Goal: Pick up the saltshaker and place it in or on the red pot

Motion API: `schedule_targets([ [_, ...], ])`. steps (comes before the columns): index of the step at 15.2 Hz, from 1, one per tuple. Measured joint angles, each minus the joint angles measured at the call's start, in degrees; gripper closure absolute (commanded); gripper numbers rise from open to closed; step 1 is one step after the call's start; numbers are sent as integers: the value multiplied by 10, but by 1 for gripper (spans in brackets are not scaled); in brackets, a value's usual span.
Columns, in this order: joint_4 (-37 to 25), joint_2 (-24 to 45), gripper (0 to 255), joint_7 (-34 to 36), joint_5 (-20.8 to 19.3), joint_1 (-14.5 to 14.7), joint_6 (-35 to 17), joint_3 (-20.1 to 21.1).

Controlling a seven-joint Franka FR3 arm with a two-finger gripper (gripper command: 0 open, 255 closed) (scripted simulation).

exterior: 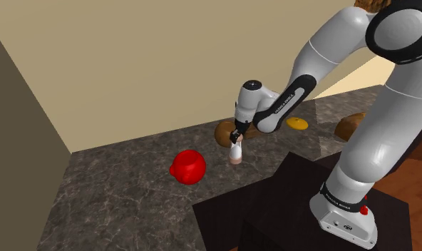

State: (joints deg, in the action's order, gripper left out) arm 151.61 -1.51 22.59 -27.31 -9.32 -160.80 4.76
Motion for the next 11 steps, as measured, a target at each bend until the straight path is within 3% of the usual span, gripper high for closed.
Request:
schedule_targets([
  [11,-9,-87,255,-80,93,23,91,-4],
])
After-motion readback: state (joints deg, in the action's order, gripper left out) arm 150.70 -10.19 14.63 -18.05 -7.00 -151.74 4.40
